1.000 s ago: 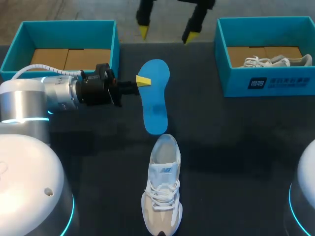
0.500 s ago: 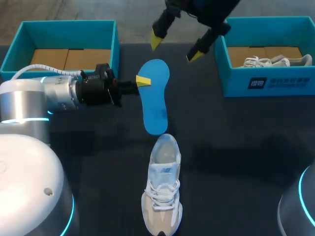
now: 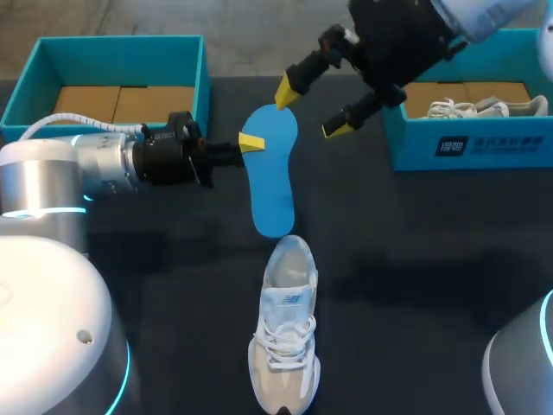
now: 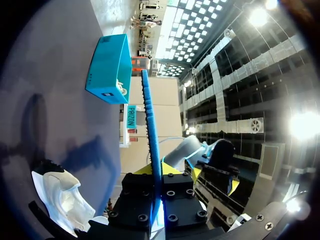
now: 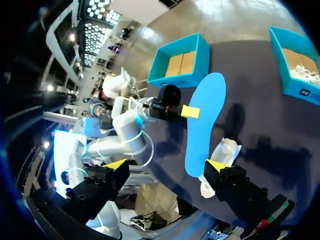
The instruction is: Take the shoe out of the shoebox, open the shoe tongue, remove and reinsert the insole, then place the shoe into the shoebox
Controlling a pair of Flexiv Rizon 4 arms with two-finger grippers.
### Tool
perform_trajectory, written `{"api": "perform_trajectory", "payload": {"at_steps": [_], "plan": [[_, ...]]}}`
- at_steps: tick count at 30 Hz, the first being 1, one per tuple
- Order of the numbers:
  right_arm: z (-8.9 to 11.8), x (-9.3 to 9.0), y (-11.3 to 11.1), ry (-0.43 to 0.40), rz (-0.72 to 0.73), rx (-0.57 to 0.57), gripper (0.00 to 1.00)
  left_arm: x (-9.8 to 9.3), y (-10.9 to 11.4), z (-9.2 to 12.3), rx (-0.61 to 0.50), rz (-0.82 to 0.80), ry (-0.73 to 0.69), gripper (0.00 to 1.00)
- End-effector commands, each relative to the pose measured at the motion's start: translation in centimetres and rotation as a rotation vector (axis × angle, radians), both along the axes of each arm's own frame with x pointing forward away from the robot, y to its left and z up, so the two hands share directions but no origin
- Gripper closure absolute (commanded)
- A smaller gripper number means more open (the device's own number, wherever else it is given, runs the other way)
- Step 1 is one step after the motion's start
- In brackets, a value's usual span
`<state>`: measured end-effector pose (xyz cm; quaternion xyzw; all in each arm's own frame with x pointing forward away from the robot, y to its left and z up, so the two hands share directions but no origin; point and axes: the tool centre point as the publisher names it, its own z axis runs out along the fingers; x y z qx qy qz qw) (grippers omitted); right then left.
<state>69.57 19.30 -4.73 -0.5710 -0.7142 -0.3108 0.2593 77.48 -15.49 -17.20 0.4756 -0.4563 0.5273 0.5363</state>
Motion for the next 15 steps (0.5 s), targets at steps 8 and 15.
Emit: {"api": "perform_trajectory", "payload": {"at_steps": [8,15], "plan": [[-2.4,0.6,-1.2,0.055,0.08,0.689,0.0,-0.1,0.0,0.0,0.003,0.0,0.0,1.0],[-3.7,1.5,-1.3,0.067,0.096,0.77,0.0,-0.1,0.0,0.0,0.003,0.0,0.0,1.0]]}}
